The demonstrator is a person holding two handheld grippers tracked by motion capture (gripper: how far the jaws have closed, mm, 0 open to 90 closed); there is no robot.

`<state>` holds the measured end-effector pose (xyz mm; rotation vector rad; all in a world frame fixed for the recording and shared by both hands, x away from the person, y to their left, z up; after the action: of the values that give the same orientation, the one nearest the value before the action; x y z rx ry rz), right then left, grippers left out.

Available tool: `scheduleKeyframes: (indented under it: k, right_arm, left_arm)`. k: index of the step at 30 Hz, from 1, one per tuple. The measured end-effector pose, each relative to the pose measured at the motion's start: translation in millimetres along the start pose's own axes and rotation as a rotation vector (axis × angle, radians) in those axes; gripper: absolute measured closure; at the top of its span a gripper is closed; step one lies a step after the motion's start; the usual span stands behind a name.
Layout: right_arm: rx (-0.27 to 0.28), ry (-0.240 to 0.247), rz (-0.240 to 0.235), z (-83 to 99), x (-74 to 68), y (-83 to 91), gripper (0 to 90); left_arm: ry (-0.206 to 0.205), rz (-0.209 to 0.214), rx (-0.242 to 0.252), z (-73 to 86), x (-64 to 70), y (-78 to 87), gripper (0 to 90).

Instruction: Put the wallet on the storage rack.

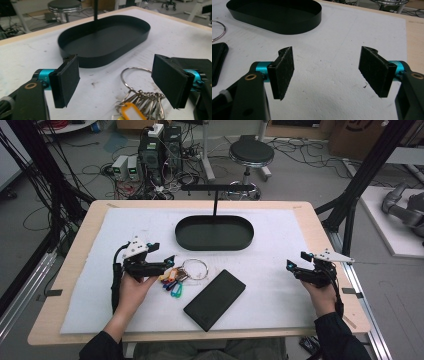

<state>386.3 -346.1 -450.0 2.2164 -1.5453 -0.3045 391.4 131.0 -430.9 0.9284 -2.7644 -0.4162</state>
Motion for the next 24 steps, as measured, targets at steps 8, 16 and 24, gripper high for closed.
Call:
scheduleKeyframes:
  k: [8,16,24]
  right_arm:
    - [0.006,0.014,-0.022,0.1,-2.4,0.4,29.0]
    - [0.018,0.029,-0.026,-5.2,-8.6,-5.6,29.1]
    - [0.027,0.047,-0.020,-8.1,-12.3,-9.3,29.2]
  left_arm:
    - [0.029,0.096,-0.016,4.7,26.9,-1.9,28.3]
    - [0.043,0.094,-0.059,15.0,61.3,11.7,33.8]
    - [0.109,0.087,-0.119,39.6,93.1,23.7,34.8]
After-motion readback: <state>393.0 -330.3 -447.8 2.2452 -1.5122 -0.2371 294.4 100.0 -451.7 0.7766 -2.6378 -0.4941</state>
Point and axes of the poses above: each handheld gripper's, and its own axes: y roughly backward along the jaws, z roughly out of its underside, x roughly to its right, the point moved 6 cm from there along -y, roughly forward along the jaws, and after that the axes turned 9 degrees about z, right-handed, at the moved point
